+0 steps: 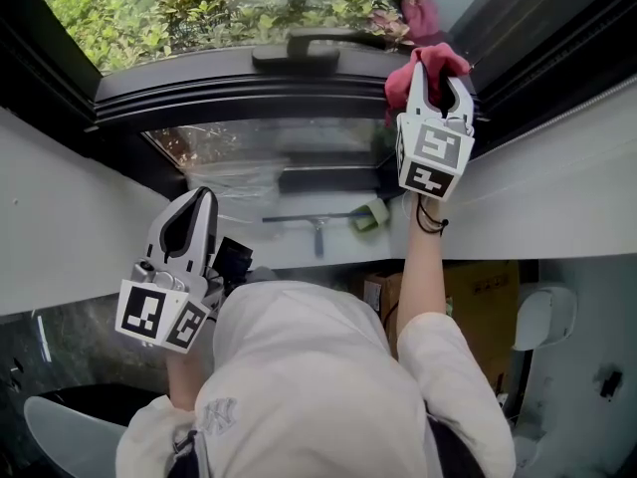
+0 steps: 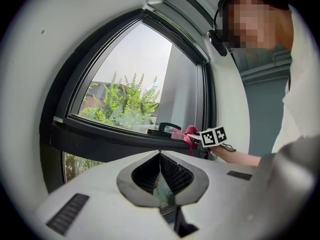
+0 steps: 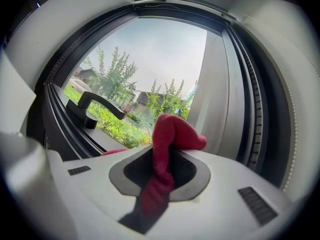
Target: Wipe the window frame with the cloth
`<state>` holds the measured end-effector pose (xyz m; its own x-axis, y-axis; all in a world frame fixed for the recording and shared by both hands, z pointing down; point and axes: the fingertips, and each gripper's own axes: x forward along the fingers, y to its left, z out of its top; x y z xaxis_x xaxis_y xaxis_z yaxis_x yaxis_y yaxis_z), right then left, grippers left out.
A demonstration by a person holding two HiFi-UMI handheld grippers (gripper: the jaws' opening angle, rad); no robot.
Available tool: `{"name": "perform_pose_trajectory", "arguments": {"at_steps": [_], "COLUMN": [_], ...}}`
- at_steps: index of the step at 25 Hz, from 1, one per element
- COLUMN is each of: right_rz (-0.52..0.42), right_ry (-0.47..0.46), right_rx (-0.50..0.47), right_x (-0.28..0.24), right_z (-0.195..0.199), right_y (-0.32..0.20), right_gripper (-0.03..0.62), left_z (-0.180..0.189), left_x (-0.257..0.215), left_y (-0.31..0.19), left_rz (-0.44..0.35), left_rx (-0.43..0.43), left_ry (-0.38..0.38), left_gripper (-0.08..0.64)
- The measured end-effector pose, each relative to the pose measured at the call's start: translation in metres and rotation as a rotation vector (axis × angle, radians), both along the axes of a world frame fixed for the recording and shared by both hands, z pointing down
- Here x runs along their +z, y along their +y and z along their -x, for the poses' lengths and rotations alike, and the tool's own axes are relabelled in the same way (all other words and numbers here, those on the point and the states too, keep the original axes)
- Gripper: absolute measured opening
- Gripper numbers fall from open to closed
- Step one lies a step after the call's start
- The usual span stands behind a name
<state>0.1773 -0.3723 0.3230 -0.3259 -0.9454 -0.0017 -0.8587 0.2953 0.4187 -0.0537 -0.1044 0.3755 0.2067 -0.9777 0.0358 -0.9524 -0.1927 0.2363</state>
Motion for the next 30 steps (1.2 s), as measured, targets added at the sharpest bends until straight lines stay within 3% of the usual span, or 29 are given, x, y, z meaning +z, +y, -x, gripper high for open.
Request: {"name": "perform_pose_trajectory", "arguments": {"at_steps": [13,23,30], "right_rz": [-0.004,0.024,0.033], "right_ry": [0.006,-0.014,-0.013], "right_rx": [-0.008,0.037,0.071], "right_x": [-0.001,0.002,0.001], "right_z": [0.013,0.021,0.035], "right_y": [0.005,0.004,0.007], "right_gripper": [0.083,0.083,0.083], "left_z": [-0.027,0.003,0.028], "left_x": [-0.015,-0.016,-0.021], "left_y": [-0.018,-0.013,-0.011], "left_rz": [-0.055,-0.021,-0.041], "left_rx": [0.081,0.116,0.126], "left_ry": [-0.046,-0.033,-0.059], "left_gripper": [0.011,0.011,0.010]}}
